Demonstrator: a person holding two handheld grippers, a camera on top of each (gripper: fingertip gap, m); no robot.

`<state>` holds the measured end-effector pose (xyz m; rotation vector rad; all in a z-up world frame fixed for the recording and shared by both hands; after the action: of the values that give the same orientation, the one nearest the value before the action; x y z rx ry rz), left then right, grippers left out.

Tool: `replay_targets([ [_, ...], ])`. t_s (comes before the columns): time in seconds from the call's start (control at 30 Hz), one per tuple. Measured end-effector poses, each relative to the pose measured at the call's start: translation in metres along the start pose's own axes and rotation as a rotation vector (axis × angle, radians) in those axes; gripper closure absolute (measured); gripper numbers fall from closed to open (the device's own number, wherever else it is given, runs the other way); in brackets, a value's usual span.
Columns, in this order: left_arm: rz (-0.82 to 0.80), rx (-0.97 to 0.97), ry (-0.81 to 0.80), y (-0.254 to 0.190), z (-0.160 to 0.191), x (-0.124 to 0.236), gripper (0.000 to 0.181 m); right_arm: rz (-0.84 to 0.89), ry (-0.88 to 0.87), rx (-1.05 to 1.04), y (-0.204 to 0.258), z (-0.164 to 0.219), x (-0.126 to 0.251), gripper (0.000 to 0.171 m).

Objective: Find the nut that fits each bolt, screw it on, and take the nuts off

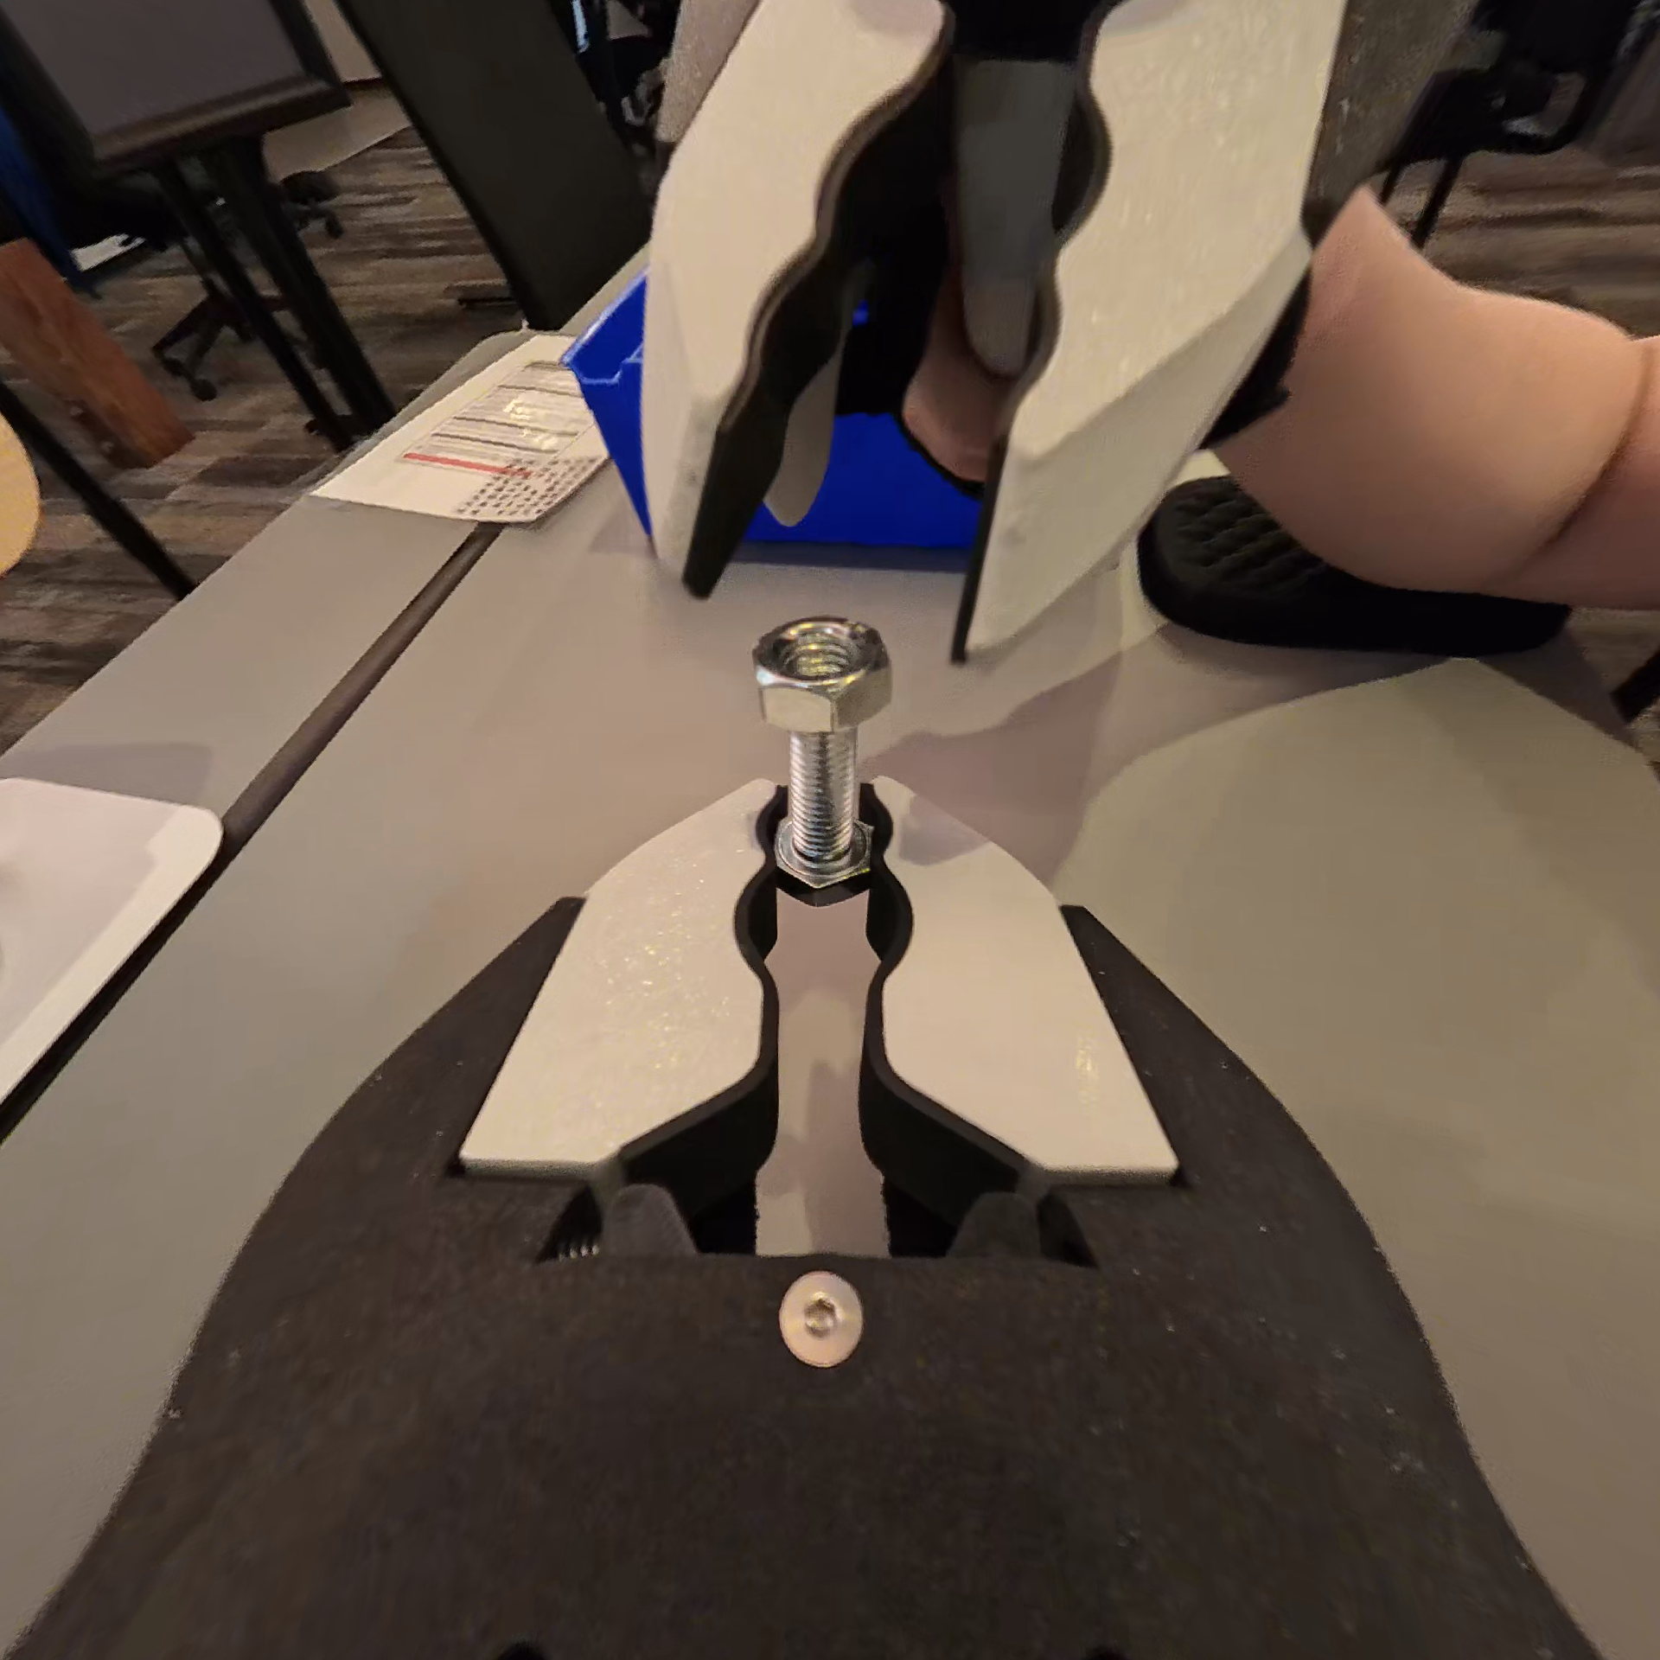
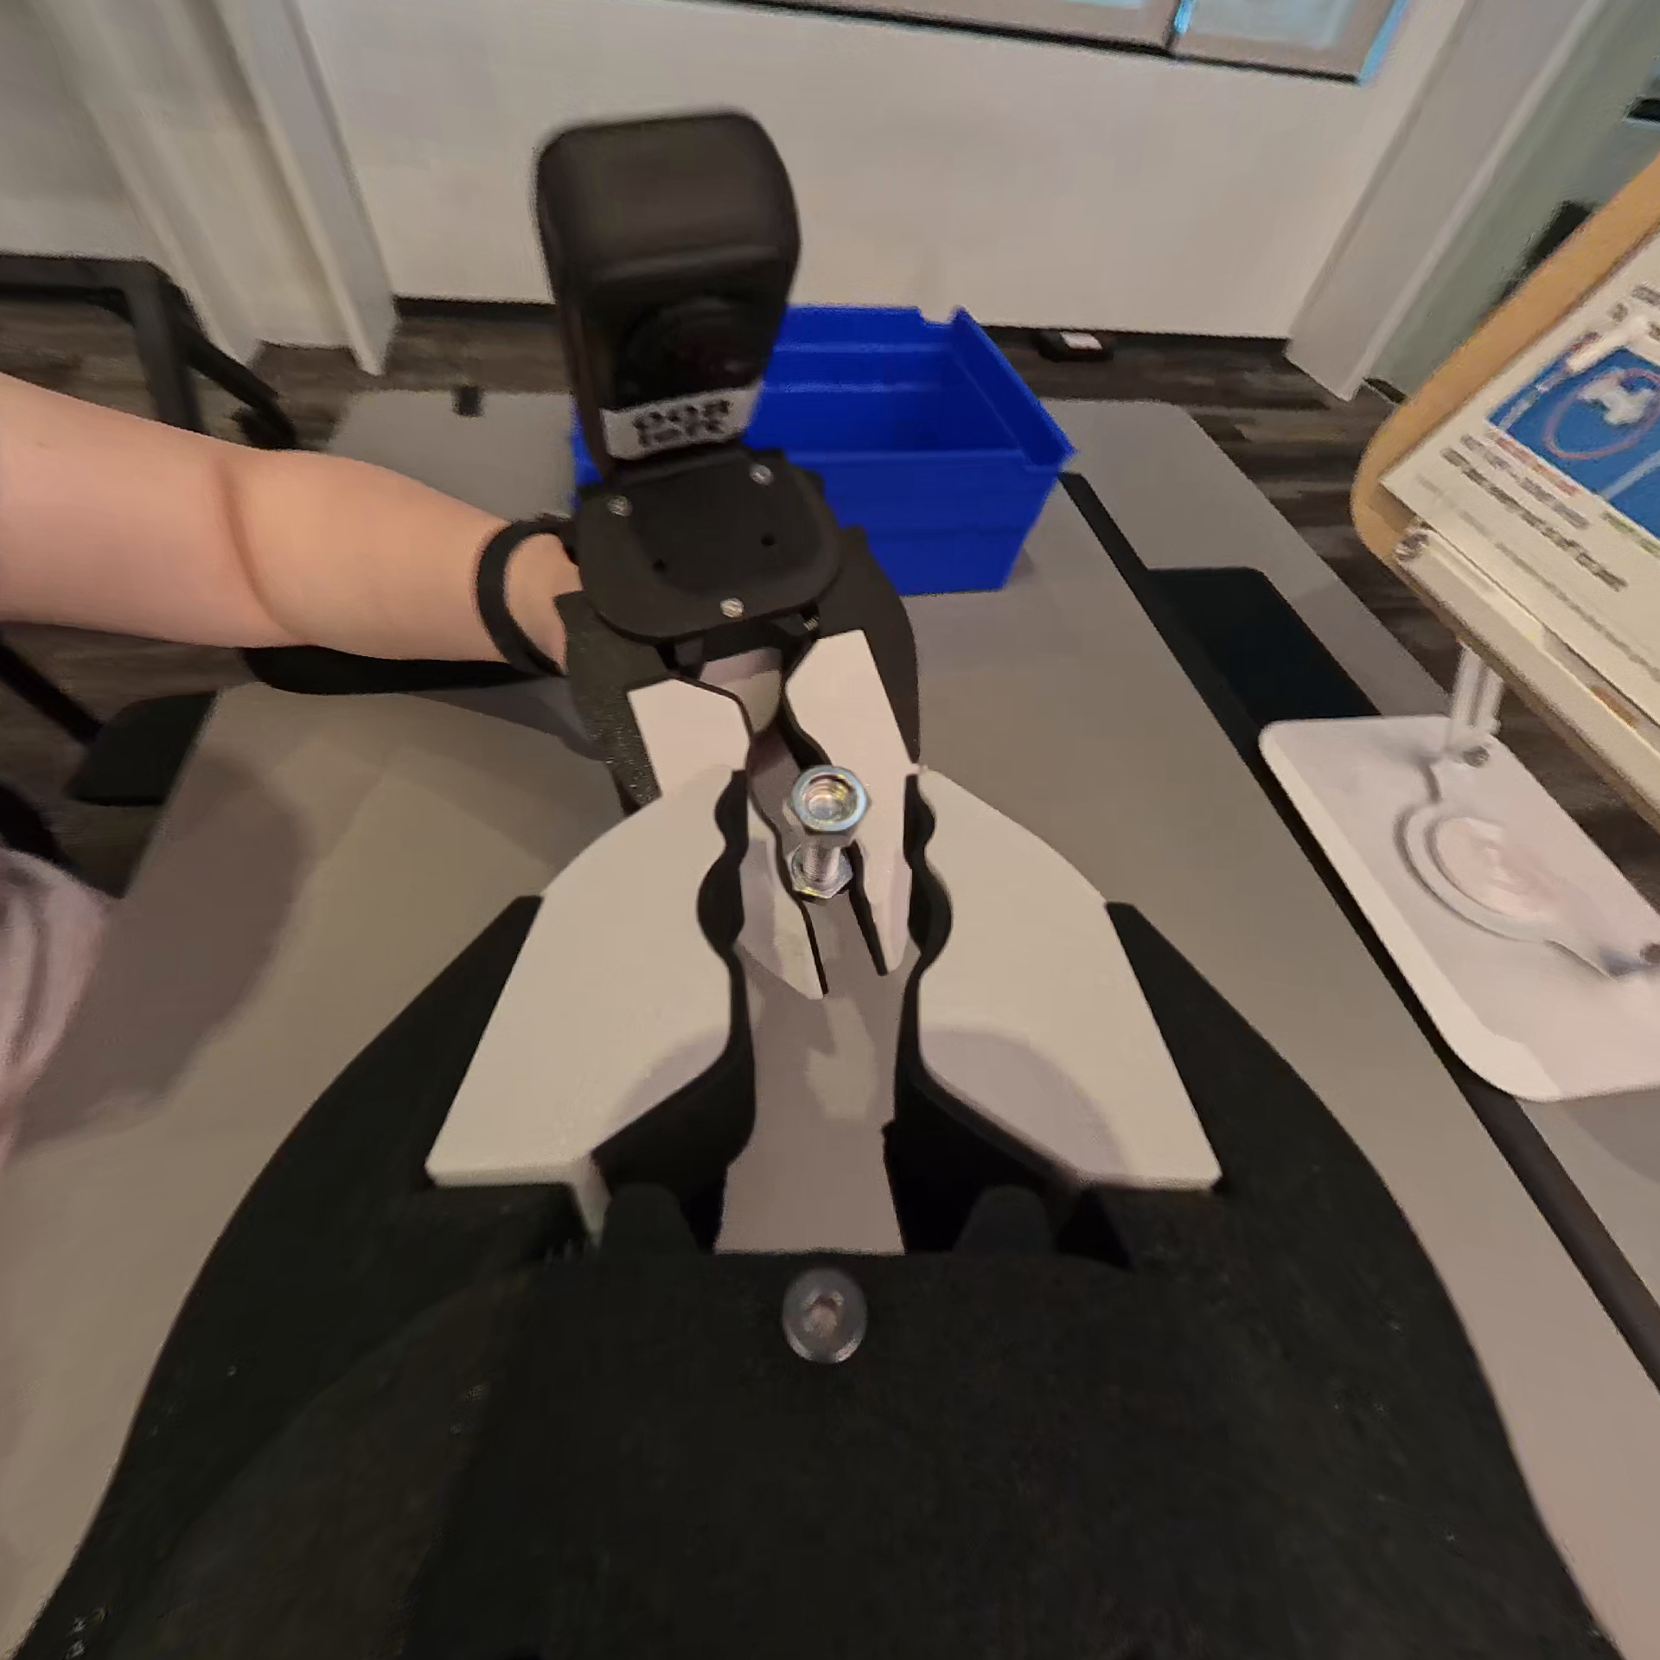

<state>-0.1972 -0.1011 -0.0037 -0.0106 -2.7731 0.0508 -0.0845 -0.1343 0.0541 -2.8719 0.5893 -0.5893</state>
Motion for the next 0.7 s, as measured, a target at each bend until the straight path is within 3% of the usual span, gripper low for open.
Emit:
replay_targets([
  [0.3, 0.119, -0.090, -0.045, -0.019, -0.005, 0.001, 0.167, -0.256, -0.127, -0.051, 0.004, 0.002, 0.009, 0.140],
  [0.47, 0.143, -0.100, -0.053, -0.024, -0.007, 0.001, 0.167, -0.253, -0.079, 0.062, 0.013, 0.002, 0.005, 0.152],
  [0.6, 0.154, -0.105, -0.048, -0.027, -0.007, 0.000, 0.167, -0.267, -0.099, 0.050, 0.014, 0.000, 0.005, 0.147],
  [0.7, 0.158, -0.103, -0.052, -0.028, -0.008, 0.000, 0.167, -0.278, -0.116, 0.052, 0.014, 0.001, 0.006, 0.153],
])
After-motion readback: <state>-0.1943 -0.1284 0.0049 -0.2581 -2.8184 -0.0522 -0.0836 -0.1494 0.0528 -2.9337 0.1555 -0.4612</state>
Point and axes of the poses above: each gripper's, where its closed fingertips meet, x back along the fingers, z out of its underside, y = z × x across the jaws, the point moved 8 cm from there along x, back along the fingers, and after that the axes turned 8 degrees about x, right-handed, at the moved point
